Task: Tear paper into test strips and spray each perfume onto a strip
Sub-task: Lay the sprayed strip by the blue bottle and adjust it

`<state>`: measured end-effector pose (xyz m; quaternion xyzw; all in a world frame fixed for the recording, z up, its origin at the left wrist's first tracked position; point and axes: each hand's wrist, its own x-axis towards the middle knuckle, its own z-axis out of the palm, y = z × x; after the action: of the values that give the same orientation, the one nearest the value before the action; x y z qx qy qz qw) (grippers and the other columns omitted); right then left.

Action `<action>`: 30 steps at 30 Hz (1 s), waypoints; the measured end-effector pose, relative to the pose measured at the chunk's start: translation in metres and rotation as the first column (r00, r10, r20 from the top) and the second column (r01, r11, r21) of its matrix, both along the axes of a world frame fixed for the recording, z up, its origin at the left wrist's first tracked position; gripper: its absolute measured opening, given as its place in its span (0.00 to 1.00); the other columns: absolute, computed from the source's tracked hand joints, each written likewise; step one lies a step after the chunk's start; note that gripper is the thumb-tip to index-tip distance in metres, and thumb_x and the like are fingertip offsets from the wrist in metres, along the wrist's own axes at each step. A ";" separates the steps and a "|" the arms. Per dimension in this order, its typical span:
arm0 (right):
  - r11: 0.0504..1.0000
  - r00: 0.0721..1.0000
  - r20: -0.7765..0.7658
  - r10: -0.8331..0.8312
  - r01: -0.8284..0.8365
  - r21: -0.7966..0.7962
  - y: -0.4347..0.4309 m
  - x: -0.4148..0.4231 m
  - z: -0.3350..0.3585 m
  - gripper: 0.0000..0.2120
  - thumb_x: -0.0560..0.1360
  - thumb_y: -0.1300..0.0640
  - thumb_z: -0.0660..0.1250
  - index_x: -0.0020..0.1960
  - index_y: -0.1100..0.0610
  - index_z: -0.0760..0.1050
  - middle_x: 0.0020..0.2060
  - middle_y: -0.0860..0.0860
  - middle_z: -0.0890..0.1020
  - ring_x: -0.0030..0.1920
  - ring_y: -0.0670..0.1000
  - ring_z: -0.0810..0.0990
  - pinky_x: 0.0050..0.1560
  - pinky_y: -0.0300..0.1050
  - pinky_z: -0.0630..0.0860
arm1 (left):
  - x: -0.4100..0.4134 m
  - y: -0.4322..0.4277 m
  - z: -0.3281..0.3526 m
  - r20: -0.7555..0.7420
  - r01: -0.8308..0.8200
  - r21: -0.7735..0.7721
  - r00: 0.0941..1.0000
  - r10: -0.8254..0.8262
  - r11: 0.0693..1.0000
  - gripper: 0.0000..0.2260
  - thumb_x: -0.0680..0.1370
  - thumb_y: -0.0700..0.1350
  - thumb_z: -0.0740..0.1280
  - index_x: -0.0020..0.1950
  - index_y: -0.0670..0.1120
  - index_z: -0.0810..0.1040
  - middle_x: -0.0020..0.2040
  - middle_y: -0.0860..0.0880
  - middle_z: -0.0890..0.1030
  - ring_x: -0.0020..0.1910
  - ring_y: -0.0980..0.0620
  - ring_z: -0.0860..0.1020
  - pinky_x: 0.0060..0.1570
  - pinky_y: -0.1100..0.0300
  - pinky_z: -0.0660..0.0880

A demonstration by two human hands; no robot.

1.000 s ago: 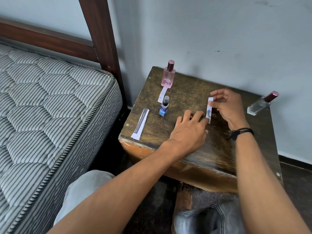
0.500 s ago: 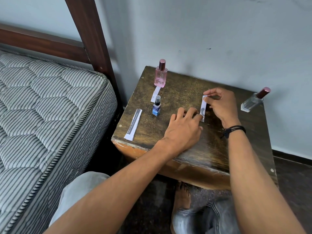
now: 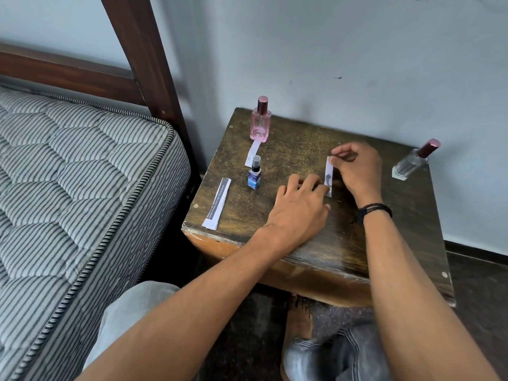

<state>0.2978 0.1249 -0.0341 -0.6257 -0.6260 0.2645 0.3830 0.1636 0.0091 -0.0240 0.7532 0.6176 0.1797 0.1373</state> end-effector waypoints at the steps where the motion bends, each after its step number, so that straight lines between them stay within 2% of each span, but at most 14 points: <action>1: 1.000 1.000 0.004 0.002 -0.002 -0.003 0.000 -0.001 0.000 0.09 0.72 0.63 0.76 0.44 0.50 0.82 0.46 0.50 0.86 0.47 0.50 0.84 0.54 0.46 0.81 | 0.000 0.000 0.000 0.008 -0.004 -0.001 1.000 0.004 1.000 0.16 0.81 0.50 0.62 0.66 0.45 0.75 0.68 0.48 0.71 0.63 0.42 0.66 0.62 0.43 0.70; 5: 1.000 0.999 0.044 -0.006 0.007 -0.016 0.000 -0.004 0.000 0.07 0.73 0.61 0.76 0.45 0.49 0.83 0.46 0.49 0.85 0.47 0.49 0.84 0.55 0.49 0.81 | -0.001 0.002 0.000 0.026 -0.018 -0.008 0.999 0.018 1.000 0.16 0.81 0.50 0.62 0.66 0.44 0.76 0.67 0.47 0.72 0.63 0.42 0.66 0.61 0.43 0.70; 13: 1.000 0.995 0.099 -0.009 0.011 -0.025 -0.002 -0.006 0.002 0.06 0.73 0.58 0.75 0.44 0.47 0.83 0.46 0.47 0.85 0.48 0.47 0.83 0.53 0.45 0.79 | -0.003 0.003 0.001 0.047 -0.040 0.009 0.998 0.040 0.999 0.15 0.81 0.49 0.62 0.64 0.43 0.77 0.65 0.46 0.73 0.61 0.42 0.68 0.58 0.43 0.73; 22: 0.999 0.995 0.102 -0.014 0.019 -0.049 -0.001 -0.005 0.002 0.06 0.74 0.59 0.73 0.46 0.49 0.84 0.47 0.47 0.85 0.49 0.47 0.83 0.57 0.50 0.80 | -0.003 0.003 0.001 0.045 -0.051 0.032 0.998 0.049 0.998 0.14 0.81 0.47 0.62 0.62 0.41 0.78 0.64 0.45 0.74 0.59 0.41 0.69 0.56 0.42 0.74; 30: 0.998 0.995 0.100 -0.010 0.016 -0.055 -0.001 -0.005 0.001 0.04 0.74 0.57 0.74 0.46 0.48 0.84 0.47 0.47 0.85 0.48 0.47 0.83 0.54 0.47 0.79 | -0.003 0.003 0.000 0.053 -0.051 0.056 0.997 0.049 0.997 0.14 0.80 0.47 0.63 0.61 0.41 0.78 0.63 0.45 0.74 0.58 0.42 0.70 0.55 0.44 0.74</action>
<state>0.2929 0.1235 -0.0335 -0.6527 -0.6326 0.2477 0.3352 0.1609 0.0120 -0.0244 0.7363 0.6272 0.2201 0.1269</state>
